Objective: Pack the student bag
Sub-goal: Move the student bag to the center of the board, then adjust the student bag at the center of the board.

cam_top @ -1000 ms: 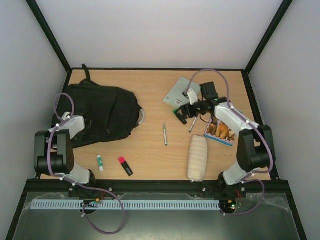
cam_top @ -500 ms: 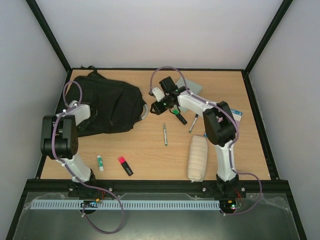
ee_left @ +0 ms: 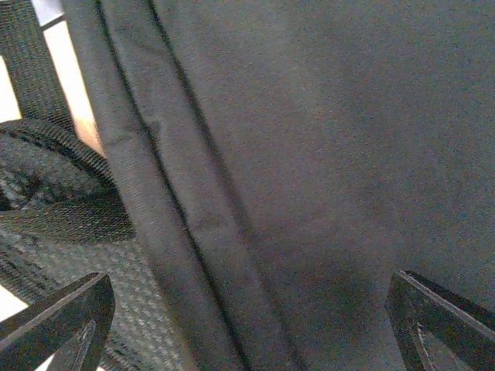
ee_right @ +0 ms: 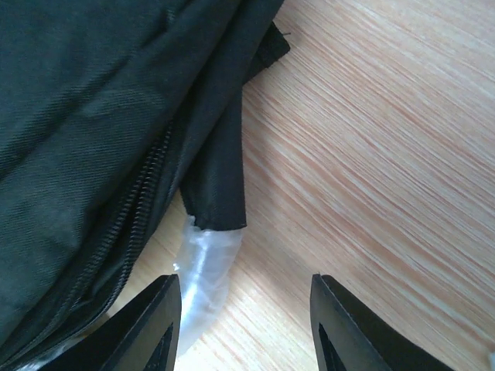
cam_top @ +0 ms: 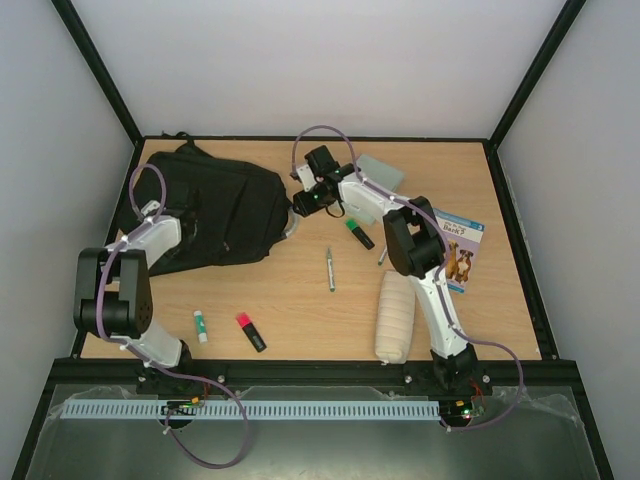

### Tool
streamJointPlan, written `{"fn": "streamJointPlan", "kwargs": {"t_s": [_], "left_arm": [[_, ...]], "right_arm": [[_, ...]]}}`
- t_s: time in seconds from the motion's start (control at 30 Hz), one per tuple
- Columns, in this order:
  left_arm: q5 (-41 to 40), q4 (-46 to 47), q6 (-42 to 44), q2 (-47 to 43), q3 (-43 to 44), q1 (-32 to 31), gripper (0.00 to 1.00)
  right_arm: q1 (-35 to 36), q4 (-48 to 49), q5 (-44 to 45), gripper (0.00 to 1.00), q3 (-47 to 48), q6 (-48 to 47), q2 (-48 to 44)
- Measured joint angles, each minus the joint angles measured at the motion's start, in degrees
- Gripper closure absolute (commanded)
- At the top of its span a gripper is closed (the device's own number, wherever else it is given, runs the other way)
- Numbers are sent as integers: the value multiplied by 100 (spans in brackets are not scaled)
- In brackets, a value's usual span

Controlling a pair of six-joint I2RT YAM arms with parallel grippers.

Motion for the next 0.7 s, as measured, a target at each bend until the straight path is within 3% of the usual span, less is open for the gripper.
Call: {"fn": "streamJointPlan", "kwargs": {"t_s": [0.33,0.5,0.6,0.7], "left_arm": [[308,-188,-68,-223,-254,181,1],[448,-20,-125,-223,-417,278,1],[470,22,-133,-223,-428,286,1],[481,42,-138,-175,-428,291,1]], "right_arm": [[33,-155,92,56,225,59,306],[39,-140,-192,38,127,52,275],[76,-166,-428,39,122,74,275],[175,-243,-485,50,212,79,295]]}}
